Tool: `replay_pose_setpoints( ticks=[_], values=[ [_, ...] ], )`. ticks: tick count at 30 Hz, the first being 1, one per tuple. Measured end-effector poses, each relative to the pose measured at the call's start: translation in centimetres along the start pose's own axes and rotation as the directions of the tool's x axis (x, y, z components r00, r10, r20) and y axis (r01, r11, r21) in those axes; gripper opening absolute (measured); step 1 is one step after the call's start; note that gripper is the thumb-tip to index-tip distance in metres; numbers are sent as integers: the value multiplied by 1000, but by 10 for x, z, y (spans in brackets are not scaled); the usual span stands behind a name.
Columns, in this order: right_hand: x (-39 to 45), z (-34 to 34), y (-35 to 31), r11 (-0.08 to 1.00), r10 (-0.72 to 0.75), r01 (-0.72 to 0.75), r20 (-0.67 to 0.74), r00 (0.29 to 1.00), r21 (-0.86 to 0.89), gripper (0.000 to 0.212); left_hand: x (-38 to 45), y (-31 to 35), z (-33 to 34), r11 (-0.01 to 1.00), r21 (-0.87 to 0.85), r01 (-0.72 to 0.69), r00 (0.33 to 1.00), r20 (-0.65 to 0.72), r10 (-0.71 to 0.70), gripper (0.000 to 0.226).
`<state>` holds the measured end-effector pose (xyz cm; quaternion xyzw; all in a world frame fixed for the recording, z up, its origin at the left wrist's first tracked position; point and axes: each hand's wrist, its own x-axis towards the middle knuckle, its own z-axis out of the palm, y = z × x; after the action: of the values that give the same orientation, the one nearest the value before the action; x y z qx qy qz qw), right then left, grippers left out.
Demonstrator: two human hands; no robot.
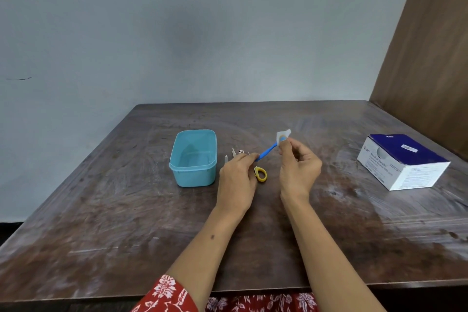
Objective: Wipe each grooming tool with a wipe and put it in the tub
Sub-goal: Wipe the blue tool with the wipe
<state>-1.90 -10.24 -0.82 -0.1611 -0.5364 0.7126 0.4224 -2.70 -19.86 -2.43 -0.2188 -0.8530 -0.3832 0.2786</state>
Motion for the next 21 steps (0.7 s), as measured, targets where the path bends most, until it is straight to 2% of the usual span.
replay_pose_setpoints(
  ticks=[6,10,12,16,21],
  values=[
    [3,-2,2,999,-39,39,-90,995,-4,5,-1,2,4,1000,-12,-17,1000,3,17,30],
    [6,-2,7,1000,-22,22,-129,991,1,6,1,-4,3,998,-49,50,997,-53,-53,25],
    [6,-2,9,1000,4,-5,-75,997,-15,7,2,-3,2,992,-88,95,992,-77,-102,25],
    [1,0,12,996,42,-29,165,985,-80,10,3,-3,2,989,-101,106,989,-89,-115,23],
    [0,1,14,982,-5,58,280,960,-179,13,3,-4,2,991,-118,69,994,-80,-78,25]
  ],
)
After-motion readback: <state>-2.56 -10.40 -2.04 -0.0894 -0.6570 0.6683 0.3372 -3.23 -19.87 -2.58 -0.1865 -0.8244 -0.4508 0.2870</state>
